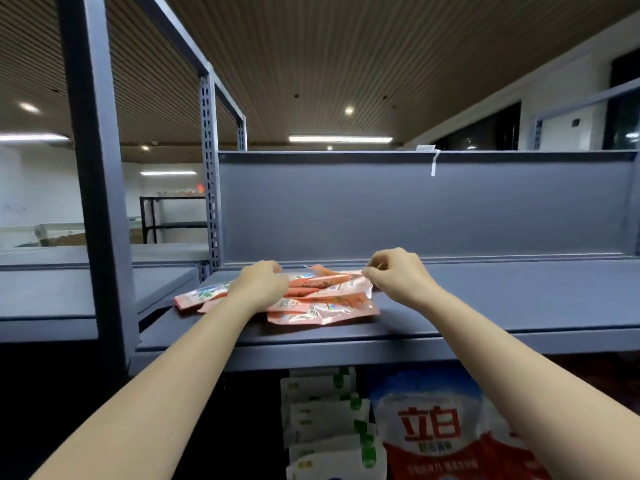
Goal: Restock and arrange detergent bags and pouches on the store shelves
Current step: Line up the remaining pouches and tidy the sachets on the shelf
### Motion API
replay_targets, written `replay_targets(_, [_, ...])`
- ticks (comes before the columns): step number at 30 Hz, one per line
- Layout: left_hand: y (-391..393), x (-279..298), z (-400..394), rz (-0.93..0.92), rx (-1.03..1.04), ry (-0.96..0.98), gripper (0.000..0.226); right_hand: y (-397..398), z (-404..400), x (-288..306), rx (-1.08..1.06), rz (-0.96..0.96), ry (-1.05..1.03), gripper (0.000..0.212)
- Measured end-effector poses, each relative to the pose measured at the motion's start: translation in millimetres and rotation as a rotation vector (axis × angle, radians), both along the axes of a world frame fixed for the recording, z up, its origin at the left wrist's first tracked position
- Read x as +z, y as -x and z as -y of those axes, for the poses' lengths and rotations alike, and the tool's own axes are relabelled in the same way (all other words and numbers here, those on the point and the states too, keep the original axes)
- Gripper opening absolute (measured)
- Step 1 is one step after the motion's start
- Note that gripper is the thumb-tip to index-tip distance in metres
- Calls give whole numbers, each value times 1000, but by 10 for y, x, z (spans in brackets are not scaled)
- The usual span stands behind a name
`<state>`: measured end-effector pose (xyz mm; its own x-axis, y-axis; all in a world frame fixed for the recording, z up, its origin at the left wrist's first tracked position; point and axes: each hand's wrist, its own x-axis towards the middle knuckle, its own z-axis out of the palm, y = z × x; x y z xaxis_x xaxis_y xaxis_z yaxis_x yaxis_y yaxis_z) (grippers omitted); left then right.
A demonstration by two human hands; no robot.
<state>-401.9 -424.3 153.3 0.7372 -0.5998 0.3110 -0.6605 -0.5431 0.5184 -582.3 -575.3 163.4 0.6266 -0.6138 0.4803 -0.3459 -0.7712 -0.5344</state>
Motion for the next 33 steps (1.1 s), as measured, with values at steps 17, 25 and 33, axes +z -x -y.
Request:
replay_targets(17, [-266, -70, 101, 126, -58, -237, 42, -834, 416, -31, -155, -292, -8, 35])
replay_targets(25, [-307, -70, 188, 169, -44, -167, 29, -735, 329, 57, -276, 243, 54, 26])
replay_targets(33, [-312, -57, 198, 181, -81, 40, 27, -532, 279, 188, -313, 685, -39, 20])
